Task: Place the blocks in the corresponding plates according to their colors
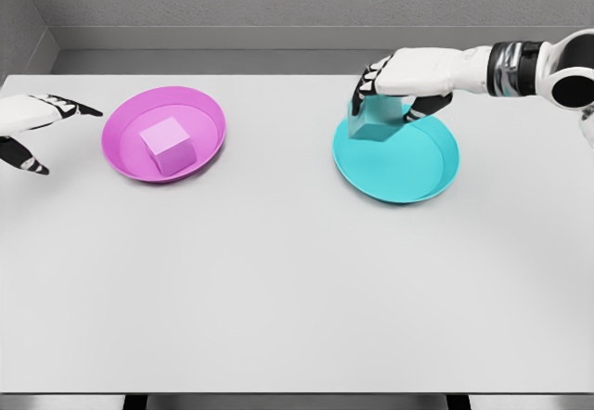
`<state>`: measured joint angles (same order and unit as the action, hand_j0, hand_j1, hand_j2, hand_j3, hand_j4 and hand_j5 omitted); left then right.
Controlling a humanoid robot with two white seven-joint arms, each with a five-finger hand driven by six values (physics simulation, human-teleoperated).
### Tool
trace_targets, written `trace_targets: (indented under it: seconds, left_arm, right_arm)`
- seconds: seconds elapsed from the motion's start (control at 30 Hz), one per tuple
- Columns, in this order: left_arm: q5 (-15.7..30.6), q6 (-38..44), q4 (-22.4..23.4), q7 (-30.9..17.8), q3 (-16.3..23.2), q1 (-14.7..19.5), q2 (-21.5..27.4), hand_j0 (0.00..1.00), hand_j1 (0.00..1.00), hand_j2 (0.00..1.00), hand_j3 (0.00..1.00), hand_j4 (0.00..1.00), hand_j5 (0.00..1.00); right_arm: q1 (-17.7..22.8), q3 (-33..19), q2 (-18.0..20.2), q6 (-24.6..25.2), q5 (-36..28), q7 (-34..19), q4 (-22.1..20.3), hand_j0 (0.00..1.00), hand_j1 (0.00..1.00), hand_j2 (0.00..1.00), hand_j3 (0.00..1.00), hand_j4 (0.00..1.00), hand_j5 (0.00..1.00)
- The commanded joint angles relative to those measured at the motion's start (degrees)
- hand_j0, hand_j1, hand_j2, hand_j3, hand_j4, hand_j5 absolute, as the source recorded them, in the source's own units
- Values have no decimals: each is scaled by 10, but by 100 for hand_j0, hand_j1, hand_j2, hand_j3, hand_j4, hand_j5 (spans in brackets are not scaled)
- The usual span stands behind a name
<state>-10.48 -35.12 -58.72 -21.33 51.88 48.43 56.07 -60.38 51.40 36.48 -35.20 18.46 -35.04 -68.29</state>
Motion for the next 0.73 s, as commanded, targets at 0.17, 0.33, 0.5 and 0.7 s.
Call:
trace_targets:
  seconds: [0.17,0.33,0.5,0.7]
  left_arm:
    - [7,1,16,1,-1,-11,0,100,100,100,100,100,100]
    - [13,1,9,1,-2,-12,-1,100,100,100,100,100,100]
    - [14,1,0,1,-1,-18,-2,100,100,100,100,100,100]
    - [14,1,2,1,-2,-18,-2,100,100,100,100,100,100]
  right_arm:
    - [9,-1,7,2,2,0,62,100,100,100,100,100,100]
    - [11,-65,69,2,-2,0,59,100,100,100,100,100,100]
    - [87,-101,108,2,-1,0,60,100,100,100,100,100,100]
    - [95,-112,107,2,1,0,59,100,100,100,100,100,100]
